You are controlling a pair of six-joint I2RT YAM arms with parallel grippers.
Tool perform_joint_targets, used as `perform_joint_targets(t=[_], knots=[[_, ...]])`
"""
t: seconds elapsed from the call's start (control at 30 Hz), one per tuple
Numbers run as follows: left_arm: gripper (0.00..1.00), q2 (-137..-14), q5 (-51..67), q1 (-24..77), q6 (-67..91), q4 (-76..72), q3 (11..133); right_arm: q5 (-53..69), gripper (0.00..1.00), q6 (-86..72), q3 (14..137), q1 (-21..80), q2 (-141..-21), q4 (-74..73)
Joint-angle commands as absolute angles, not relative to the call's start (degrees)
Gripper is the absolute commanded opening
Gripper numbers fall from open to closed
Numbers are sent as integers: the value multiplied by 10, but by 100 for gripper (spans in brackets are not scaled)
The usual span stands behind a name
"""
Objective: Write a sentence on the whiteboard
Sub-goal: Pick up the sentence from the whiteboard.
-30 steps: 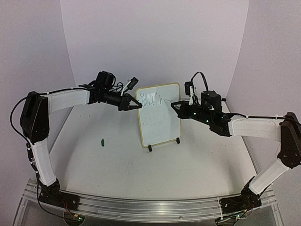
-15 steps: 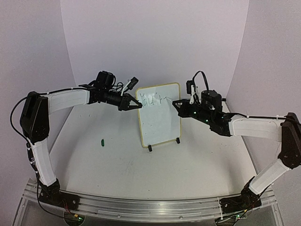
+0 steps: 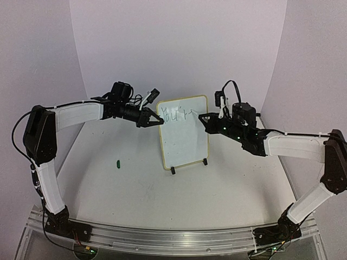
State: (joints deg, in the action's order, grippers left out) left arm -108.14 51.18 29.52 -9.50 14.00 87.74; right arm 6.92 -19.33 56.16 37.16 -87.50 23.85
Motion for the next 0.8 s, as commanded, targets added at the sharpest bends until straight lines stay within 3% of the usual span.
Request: perform_joint_targets(t=[0.0, 0.77], knots=[[0, -1093, 516, 307, -110, 174, 888, 73, 0, -187, 587, 371, -877, 265], [0, -1093, 515, 307, -110, 175, 888, 96, 0, -207, 554, 370, -885, 257]])
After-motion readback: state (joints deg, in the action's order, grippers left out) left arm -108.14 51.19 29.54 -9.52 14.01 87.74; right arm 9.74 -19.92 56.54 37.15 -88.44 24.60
